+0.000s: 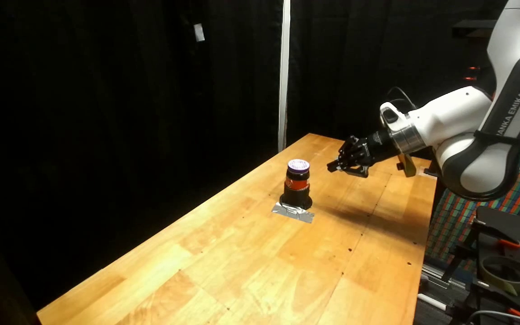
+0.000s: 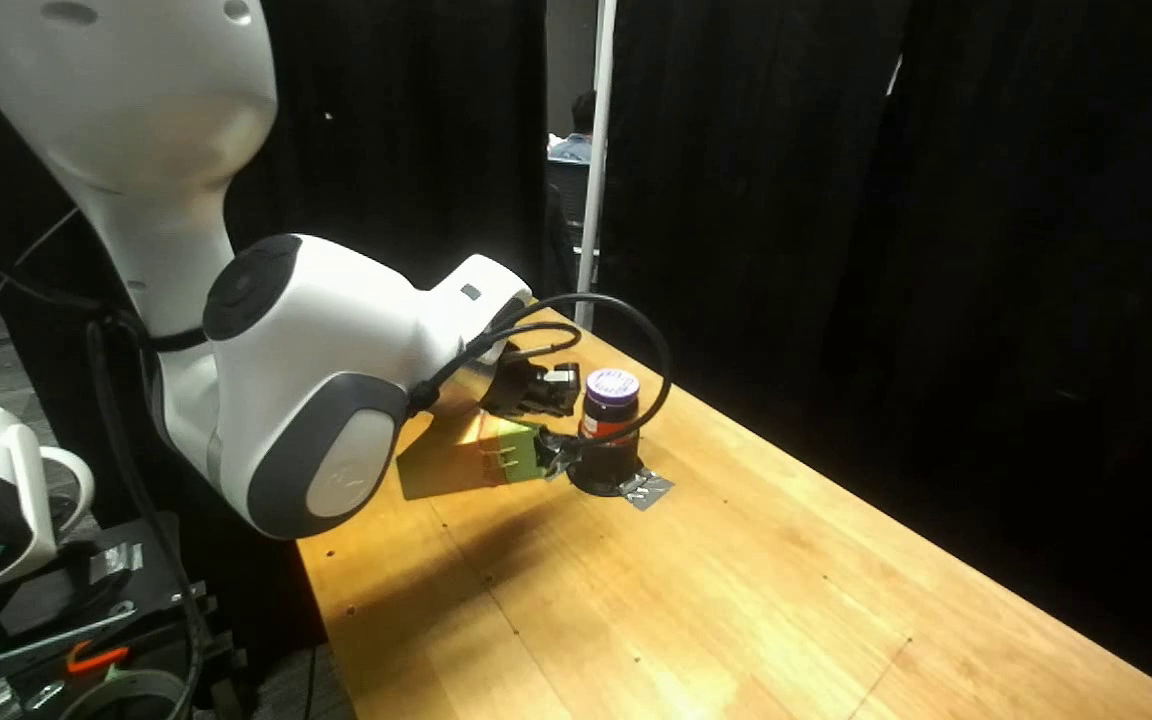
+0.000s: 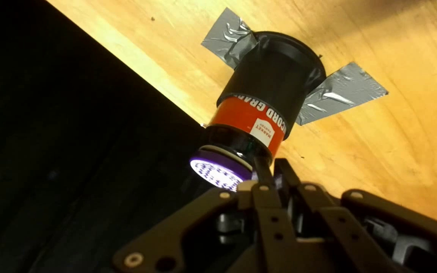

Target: Put the elastic rubber on the object that is attached to the table

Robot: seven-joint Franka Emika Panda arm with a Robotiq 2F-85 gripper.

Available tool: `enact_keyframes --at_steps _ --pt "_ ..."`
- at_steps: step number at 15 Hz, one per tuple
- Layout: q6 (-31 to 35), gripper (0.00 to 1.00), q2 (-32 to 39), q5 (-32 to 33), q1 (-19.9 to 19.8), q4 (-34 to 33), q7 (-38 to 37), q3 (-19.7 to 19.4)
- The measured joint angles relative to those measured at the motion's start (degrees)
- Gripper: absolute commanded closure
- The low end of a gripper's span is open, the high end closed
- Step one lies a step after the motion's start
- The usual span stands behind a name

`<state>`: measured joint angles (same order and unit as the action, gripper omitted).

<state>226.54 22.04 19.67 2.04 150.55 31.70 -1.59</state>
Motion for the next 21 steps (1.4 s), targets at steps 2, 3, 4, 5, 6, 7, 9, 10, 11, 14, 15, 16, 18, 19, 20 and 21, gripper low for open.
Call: enact_keyframes --at_steps 2,3,4,5,6,7,9,10,11,14,15,16,18,19,20,21 --pt "2.9 0.89 1.3 -0.4 0.4 0.0 1.3 -0.3" --pt "4.0 0.90 1.8 -0.8 0.6 0.0 1.6 -0.3" --pt "4.5 0.91 2.0 -1.3 0.8 0.0 1.6 -0.3" --pt "4.1 0.92 1.9 -2.5 1.2 -0.1 1.5 -0.3" --pt "2.6 0.92 1.2 -4.3 1.8 -0.2 1.5 -0.3" --pt "-0.5 0.92 -0.4 -6.7 2.7 -0.4 1.5 -0.3" --pt "-9.3 0.65 -5.7 -15.0 6.1 -0.7 2.8 -0.5" --pt "-14.1 0.59 -8.7 -20.0 8.4 -0.8 3.8 -1.2" --pt "-18.9 0.51 -11.7 -25.2 11.6 -1.1 5.4 -3.2" --pt "-32.4 0.28 -17.8 -40.6 22.5 -3.7 15.0 -14.5" --pt "-35.3 0.22 -18.2 -45.5 24.9 -5.0 19.0 -18.1" --pt "-37.5 0.13 -17.5 -49.5 26.9 -6.3 22.0 -21.3" --pt "-40.3 0.01 -14.2 -51.4 31.6 -8.2 22.5 -28.7" --pt "-41.9 0.00 -11.9 -51.3 34.9 -8.9 21.4 -33.2" --pt "-44.3 0.00 -9.6 -50.8 38.6 -9.7 19.6 -37.7" --pt "-47.1 0.00 -7.3 -49.4 42.4 -10.6 16.8 -42.2"
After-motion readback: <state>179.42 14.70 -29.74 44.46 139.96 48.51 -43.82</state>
